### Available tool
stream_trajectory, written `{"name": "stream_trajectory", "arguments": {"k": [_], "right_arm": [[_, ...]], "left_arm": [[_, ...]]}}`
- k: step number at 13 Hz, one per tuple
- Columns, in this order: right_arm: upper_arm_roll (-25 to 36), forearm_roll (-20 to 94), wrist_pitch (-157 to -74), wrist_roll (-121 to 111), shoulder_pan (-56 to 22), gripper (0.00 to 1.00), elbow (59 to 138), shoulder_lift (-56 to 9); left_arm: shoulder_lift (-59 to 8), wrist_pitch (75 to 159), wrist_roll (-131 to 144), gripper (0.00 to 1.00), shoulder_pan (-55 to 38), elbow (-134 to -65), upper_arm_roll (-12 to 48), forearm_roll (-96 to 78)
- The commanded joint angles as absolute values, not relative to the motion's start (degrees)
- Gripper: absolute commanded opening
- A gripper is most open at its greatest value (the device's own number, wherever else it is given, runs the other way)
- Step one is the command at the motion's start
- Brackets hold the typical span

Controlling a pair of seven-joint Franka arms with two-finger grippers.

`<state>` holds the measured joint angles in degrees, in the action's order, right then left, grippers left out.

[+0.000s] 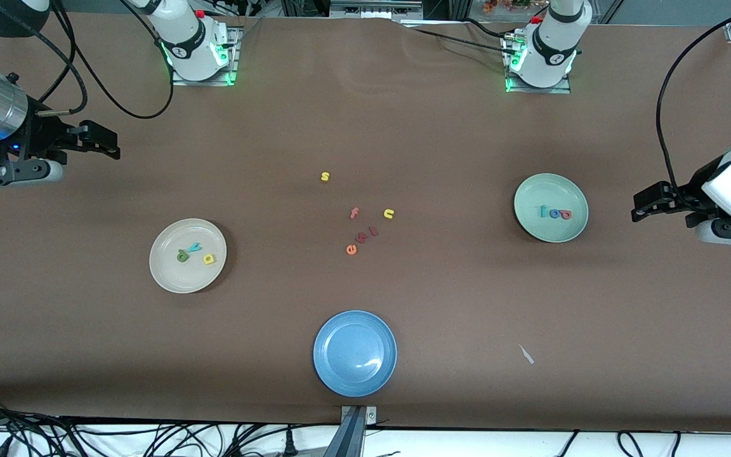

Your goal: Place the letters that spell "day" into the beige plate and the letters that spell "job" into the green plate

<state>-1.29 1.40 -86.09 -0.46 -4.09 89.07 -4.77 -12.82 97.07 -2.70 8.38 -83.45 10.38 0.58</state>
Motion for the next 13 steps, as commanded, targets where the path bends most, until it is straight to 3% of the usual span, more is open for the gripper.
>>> {"name": "stream_trajectory", "arguments": {"k": [1,13], "right_arm": [[-0.7,2.5,-85.5,-1.6,-4.0,1.0,88.4,-4.8],[-0.7,2.5,-85.7,-2.2,-4.0,1.0,88.5,-4.8]], "left_arm": [[-12.7,95.9,-4.1,1.0,8.4,-82.4,10.1,-1.7],[-12.7,95.9,-4.1,1.0,8.3,-82.4,10.1,-1.7]]}}
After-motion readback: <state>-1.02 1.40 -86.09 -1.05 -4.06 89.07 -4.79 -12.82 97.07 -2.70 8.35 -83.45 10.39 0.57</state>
